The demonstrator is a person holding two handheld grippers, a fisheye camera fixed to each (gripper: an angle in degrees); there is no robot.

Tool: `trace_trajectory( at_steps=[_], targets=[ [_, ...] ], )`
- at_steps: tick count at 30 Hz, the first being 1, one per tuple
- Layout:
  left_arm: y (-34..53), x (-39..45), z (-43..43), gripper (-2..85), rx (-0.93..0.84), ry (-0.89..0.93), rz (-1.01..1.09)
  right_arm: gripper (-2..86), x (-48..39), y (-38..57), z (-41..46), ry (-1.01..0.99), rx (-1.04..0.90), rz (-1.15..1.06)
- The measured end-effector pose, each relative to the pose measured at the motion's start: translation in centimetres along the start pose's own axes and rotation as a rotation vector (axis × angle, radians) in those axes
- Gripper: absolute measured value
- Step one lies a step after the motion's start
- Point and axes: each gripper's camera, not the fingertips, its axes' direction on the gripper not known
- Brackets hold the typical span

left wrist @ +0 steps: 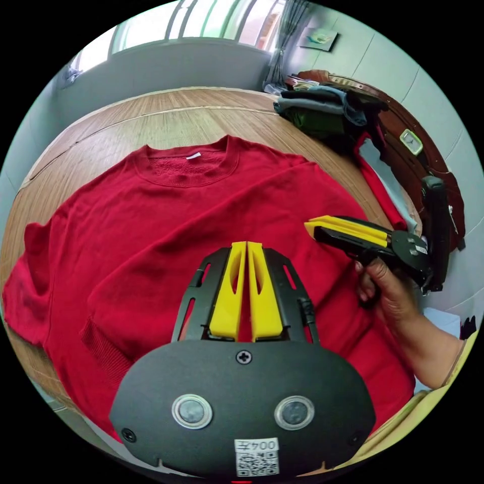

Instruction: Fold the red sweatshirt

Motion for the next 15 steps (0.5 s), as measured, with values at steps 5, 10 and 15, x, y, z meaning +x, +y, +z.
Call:
trace_trajectory(
  at_steps=[5, 10, 15],
  targets=[
    [1.8, -2.4, -1.6, 0.7, 0.003, 0.074, -0.034, 5.8, -1.7, -0.9, 0.3, 0.019, -0.004, -0.005],
    [3.6, -2.6, -3.7, 0.7, 0.007, 0.006, -0.005, 5.7, -4.1, -1.2, 0.6, 0.114, 0.004, -0.043],
    [5.3, -4.8, -5.8, 0.6, 0.005, 0.056, -0.031, 5.3, -2.9, -1.6, 0.5, 0.012, 0.006, 0.016]
  ],
)
